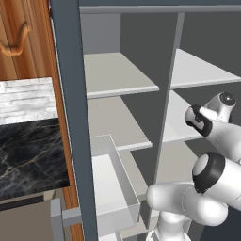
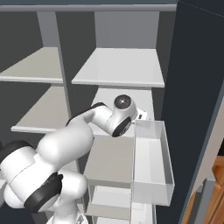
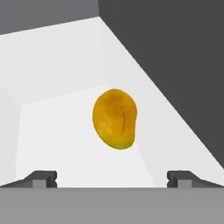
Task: Retrieve the kiwi and mango from the fridge and place them into the bowl on the dining table.
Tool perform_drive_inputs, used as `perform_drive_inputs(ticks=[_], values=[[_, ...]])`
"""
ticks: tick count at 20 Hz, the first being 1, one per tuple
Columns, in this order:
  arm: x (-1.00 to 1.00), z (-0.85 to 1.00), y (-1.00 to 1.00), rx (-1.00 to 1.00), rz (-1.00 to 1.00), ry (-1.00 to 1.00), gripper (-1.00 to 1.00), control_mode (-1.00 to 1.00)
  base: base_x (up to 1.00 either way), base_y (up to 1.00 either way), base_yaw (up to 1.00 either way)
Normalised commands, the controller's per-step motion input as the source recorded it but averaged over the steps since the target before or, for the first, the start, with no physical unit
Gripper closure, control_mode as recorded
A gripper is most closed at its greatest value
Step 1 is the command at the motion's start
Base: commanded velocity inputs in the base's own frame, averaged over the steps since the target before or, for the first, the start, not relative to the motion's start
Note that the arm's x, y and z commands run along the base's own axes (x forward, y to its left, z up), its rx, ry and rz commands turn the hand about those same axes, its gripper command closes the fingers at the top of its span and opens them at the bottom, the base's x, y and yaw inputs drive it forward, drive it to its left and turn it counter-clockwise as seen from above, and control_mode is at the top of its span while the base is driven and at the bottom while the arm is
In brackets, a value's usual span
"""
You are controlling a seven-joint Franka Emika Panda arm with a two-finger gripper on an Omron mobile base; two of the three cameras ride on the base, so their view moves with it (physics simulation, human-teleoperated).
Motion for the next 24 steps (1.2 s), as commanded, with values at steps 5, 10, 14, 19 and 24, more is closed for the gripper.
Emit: perform_drive_inputs(ticks=[5, 10, 14, 19, 24], values=[[0.17, -0.08, -0.11, 0.00, 0.00, 0.00, -1.00, -1.00, 0.00, 0.00, 0.00], [0.20, -0.17, -0.07, 0.00, 0.00, 0.00, -1.00, -1.00, 0.00, 0.00, 0.00], [0.29, -0.18, -0.04, 0.00, 0.00, 0.00, -1.00, -1.00, 0.00, 0.00, 0.00], [0.34, -0.13, -0.06, 0.00, 0.00, 0.00, -1.00, -1.00, 0.00, 0.00, 0.00], [0.24, -0.11, -0.10, 0.00, 0.00, 0.00, -1.00, -1.00, 0.00, 0.00, 0.00]])
